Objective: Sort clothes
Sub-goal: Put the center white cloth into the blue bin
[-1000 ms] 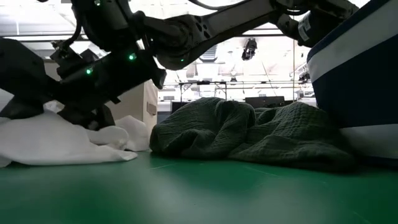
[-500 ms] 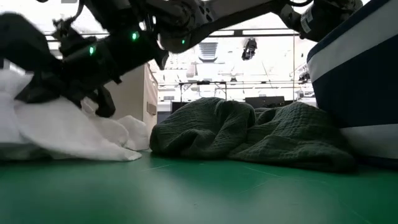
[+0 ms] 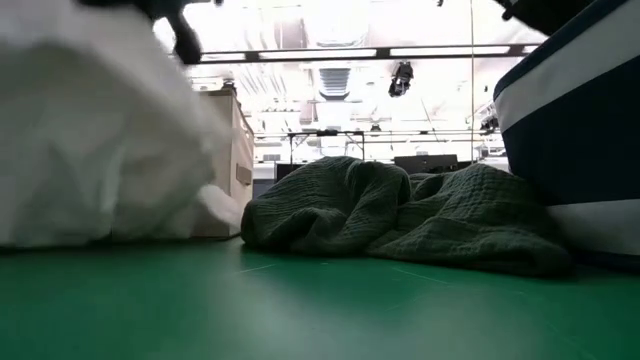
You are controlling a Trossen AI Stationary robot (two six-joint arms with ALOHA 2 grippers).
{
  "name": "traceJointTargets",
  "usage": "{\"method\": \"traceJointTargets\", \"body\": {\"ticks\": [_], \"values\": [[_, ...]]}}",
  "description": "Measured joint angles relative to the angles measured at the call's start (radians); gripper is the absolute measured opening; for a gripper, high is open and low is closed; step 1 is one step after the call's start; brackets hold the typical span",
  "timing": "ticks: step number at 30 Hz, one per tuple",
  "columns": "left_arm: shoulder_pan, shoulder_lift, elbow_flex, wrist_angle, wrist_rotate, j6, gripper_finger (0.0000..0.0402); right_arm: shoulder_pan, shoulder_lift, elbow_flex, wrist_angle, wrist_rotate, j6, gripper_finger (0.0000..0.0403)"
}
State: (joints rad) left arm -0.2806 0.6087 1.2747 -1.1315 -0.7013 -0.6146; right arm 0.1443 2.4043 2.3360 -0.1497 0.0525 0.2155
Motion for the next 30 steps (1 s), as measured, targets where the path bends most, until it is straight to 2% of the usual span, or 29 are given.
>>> {"method": "traceJointTargets", "body": {"ticks": [3, 15, 22, 30], "values": [[0.001, -0.026, 0.0, 0.003, -0.043, -0.004, 0.0, 0.004, -0.068, 0.0, -0.045, 0.001, -0.034, 0.0009], [0.001, -0.088, 0.0, 0.016, -0.049, 0.003, 0.0, 0.028, -0.32, 0.0, -0.062, 0.028, -0.149, 0.0009], [0.001, -0.084, 0.0, 0.017, -0.049, 0.003, 0.0, 0.07, -0.466, -0.001, -0.067, 0.029, -0.192, 0.0009], [0.001, -0.056, 0.0, 0.032, -0.056, 0.008, 0.0, 0.148, -0.662, -0.001, -0.155, 0.027, -0.19, 0.0009]]}}
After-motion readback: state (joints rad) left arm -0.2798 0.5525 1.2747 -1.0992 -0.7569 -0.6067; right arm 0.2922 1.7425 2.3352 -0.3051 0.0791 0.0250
